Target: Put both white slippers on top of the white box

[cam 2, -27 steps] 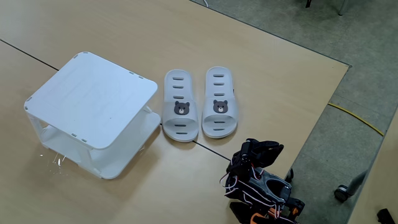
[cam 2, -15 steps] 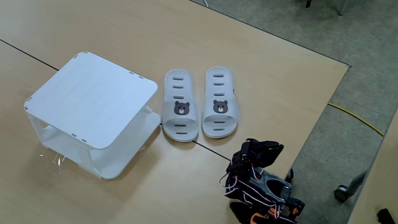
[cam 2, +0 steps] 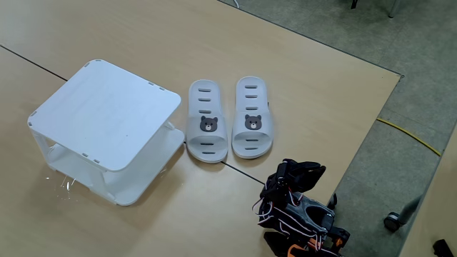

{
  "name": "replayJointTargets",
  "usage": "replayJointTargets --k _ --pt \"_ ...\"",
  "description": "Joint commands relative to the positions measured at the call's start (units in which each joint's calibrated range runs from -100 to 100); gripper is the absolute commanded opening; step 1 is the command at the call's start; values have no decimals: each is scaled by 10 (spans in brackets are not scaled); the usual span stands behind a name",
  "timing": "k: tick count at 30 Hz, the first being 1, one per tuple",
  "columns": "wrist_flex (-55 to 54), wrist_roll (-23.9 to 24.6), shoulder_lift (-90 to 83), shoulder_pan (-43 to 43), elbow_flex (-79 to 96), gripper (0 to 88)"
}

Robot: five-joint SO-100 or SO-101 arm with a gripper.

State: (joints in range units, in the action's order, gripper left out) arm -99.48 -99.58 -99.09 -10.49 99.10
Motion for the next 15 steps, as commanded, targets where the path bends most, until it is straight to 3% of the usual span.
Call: replayJointTargets --k 1,15 --pt "-3 -4 3 -3 6 15" --pt "3 -4 58 2 7 15"
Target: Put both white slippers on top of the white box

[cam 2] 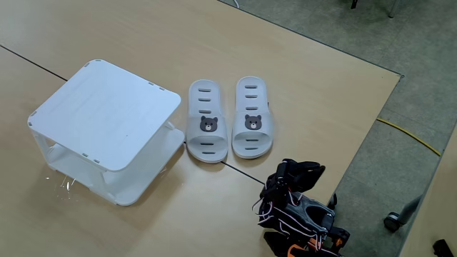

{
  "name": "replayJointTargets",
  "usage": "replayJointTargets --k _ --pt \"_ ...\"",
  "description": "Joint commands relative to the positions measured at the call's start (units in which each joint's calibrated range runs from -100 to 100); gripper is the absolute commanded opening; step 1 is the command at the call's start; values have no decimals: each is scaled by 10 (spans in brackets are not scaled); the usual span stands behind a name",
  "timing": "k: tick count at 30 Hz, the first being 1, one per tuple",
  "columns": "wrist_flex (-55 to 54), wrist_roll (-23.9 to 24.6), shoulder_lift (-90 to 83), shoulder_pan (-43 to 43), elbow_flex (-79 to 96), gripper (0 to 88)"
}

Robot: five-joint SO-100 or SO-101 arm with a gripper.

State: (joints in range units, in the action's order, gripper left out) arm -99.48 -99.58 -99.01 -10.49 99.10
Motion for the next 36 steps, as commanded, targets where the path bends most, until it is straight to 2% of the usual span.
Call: replayJointTargets --k 1,21,28,34,36 --pt "3 -4 92 2 7 15" --pt "3 -4 976 4 -1 19" --pt "3 -4 1166 4 -29 15" --pt "3 -4 1228 8 -57 16" --pt "3 -4 1245 41 -88 16"
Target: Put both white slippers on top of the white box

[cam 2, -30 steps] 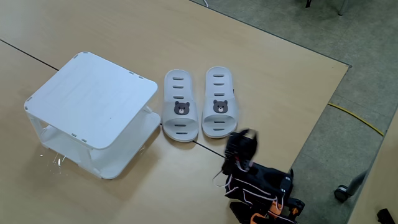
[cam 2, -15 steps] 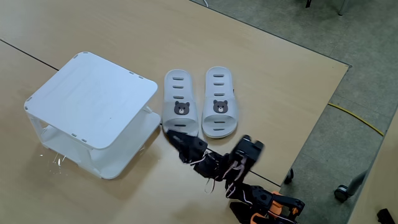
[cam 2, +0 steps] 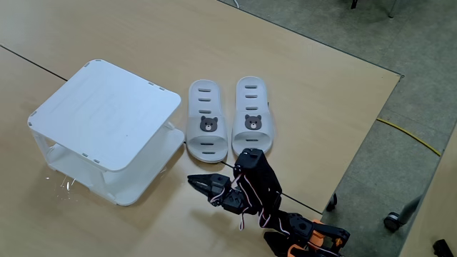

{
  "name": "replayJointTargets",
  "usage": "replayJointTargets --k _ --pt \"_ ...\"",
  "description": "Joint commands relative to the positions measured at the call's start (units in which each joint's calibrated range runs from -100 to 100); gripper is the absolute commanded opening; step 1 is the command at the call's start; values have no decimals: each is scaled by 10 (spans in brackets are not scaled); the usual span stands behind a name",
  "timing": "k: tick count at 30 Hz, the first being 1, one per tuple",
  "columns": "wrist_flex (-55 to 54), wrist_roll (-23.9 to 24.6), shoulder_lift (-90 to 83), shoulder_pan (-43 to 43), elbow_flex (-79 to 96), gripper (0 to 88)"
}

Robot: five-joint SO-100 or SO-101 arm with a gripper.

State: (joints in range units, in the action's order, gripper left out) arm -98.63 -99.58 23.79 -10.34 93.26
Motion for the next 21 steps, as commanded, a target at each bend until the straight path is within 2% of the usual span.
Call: replayJointTargets --k 1,6,10,18,21 --pt "-5 -4 28 65 -50 16" --pt "-5 -4 94 204 -114 19" --pt "-5 -4 107 260 -139 20" --pt "-5 -4 109 271 -155 24" --pt "-5 -4 109 272 -190 123"
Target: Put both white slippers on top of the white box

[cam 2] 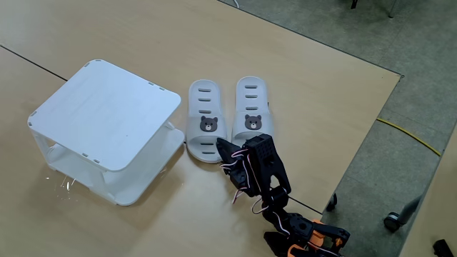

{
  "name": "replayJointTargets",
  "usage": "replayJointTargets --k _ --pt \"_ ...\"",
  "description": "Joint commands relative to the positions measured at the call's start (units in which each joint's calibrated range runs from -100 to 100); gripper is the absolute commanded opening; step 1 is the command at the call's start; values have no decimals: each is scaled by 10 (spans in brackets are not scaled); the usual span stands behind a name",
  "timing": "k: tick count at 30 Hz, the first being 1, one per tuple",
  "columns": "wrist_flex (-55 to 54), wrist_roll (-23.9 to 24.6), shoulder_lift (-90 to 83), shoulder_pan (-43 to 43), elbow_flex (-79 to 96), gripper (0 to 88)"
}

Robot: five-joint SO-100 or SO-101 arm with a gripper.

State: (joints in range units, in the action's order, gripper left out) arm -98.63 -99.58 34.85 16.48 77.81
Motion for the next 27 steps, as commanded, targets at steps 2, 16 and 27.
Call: replayJointTargets --k 2,16,27 --pt "-5 -4 -1 3 -41 180" --pt "-4 -4 44 3 -149 242" --pt "46 -4 158 5 -396 240"
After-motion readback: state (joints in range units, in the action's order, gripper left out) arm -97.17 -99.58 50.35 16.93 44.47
